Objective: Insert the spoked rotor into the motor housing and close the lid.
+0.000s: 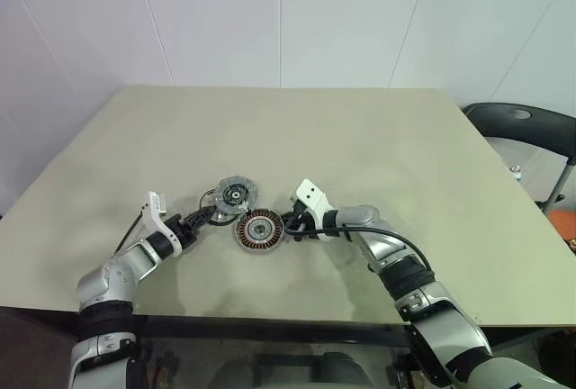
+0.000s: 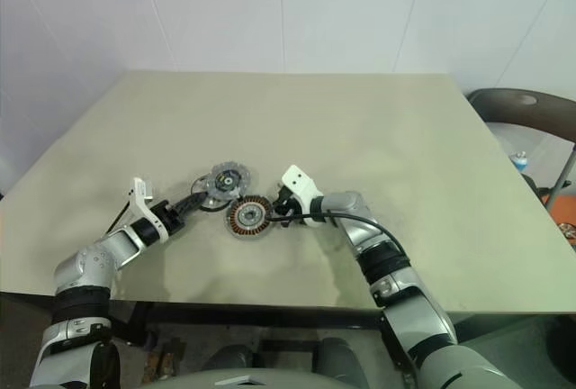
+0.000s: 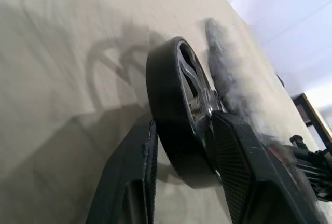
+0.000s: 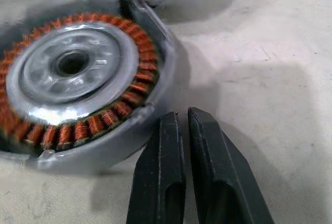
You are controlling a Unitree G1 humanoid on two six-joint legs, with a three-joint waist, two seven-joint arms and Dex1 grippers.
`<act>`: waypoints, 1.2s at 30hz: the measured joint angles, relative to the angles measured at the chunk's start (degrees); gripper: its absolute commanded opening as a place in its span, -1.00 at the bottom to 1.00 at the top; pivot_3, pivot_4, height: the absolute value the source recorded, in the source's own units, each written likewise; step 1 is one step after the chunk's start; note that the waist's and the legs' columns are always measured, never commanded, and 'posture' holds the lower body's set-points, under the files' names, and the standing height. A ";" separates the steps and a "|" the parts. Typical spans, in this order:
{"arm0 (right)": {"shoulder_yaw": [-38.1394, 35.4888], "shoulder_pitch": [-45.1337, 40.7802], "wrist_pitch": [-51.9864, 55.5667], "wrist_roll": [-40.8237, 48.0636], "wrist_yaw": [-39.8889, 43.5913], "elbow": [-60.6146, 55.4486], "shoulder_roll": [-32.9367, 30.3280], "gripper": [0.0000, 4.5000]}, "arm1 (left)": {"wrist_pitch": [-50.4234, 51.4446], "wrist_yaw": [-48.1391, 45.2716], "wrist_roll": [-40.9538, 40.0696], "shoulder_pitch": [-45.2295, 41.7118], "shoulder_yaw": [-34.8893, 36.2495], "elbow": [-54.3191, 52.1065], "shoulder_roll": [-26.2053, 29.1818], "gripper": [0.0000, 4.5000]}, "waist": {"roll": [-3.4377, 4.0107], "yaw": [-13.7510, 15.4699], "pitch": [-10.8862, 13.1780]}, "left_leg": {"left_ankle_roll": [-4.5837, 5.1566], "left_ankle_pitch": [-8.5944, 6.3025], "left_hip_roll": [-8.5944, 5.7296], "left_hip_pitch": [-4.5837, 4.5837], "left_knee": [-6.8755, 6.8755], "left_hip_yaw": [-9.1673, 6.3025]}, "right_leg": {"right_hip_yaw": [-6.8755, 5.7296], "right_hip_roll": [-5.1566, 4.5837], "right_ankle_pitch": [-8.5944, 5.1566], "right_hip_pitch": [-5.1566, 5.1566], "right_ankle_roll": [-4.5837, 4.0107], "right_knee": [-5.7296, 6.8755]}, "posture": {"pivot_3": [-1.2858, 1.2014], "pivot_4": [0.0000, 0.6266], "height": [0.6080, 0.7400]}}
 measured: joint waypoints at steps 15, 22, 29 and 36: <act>0.00 -0.26 -1.39 -0.57 0.03 1.22 0.62 -0.85 | 1.03 0.17 -0.65 0.28 0.01 -0.27 0.01 -0.25 | 0.00 -0.14 0.00 | 0.00 0.00 0.00 0.01 0.00 0.00 | 0.00 0.00 0.00 0.00 0.00 0.01 | 0.03 -1.00 1.00; -0.06 -0.25 -1.43 -0.58 -0.14 1.31 0.88 -0.85 | 1.07 -0.05 -1.13 -0.24 0.21 0.32 0.11 -0.50 | 0.00 -0.12 0.00 | 0.00 0.00 0.00 0.03 0.01 0.00 | 0.00 0.00 0.00 0.02 0.00 0.03 | 0.03 -1.00 1.00; -0.06 -0.20 -1.24 -0.61 -0.30 1.36 0.91 -0.85 | 1.79 -0.58 -3.14 -1.32 0.01 -0.49 -0.04 -0.78 | 0.01 -0.23 -0.01 | -0.01 0.01 0.02 0.13 0.03 -0.01 | 0.01 0.04 0.00 0.10 0.00 0.08 | 0.03 -1.00 1.00; -0.06 -0.22 -1.31 -0.65 -0.57 1.53 0.99 -0.85 | 2.12 0.26 -3.60 -1.36 0.05 -0.62 -0.03 -0.78 | 0.01 -0.24 -0.02 | -0.01 0.01 0.02 0.14 0.03 -0.01 | 0.01 0.04 0.00 0.10 0.00 0.09 | 0.03 -1.00 1.00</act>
